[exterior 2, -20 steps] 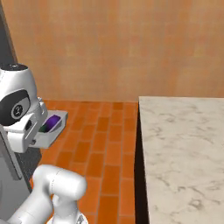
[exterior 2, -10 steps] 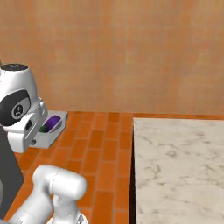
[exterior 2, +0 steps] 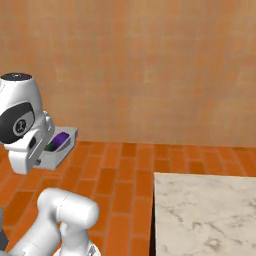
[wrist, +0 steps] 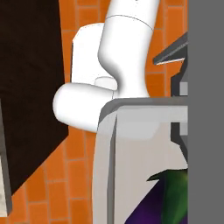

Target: Take the meat container that has the chicken drumstick and place it on the second highest rack of the freezer. Then take the vegetable container that has the lemon wedge and eggplant and place it on the highest rack of the freezer.

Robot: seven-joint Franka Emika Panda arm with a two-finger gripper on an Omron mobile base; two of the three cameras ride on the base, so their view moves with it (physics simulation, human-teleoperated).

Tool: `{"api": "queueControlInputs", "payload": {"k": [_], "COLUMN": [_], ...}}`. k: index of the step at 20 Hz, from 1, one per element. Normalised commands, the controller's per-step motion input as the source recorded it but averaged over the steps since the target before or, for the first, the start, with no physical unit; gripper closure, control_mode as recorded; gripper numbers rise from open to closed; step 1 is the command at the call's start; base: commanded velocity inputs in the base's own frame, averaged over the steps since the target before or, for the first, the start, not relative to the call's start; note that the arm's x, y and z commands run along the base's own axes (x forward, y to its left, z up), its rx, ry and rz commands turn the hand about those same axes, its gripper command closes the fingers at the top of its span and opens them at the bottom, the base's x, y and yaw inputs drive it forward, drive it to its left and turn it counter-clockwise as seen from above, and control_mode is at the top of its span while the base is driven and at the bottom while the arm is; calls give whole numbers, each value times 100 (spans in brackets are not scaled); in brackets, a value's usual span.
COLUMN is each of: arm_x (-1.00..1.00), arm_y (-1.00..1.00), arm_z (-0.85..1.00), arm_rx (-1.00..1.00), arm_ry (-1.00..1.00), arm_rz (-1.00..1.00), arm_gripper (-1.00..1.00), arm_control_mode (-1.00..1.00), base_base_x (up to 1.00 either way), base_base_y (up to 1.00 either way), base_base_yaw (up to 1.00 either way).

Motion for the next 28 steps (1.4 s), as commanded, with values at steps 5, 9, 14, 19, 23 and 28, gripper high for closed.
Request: {"api": "queueControlInputs", "payload": {"k": [5,9,14,19,23,28], "arm_x": [0,0,0,0,0,0], "arm_y": [0,0,0,0,0,0], "arm_z": [0,0,0,0,0,0], "arm_rx": [0,0,0,0,0,0], "arm_ry": [0,0,0,0,0,0], "arm_rz": [0,0,0,0,0,0], "arm_gripper": [100,100,100,100,100,100], "arm_control_mode": [100,100,100,100,100,100], "base_base_x": [18,0,0,0,7,26], "base_base_y": [-4,-1,-15,-22,-59,-72], "base_base_yaw": [56,87,91,89,76,66]}}
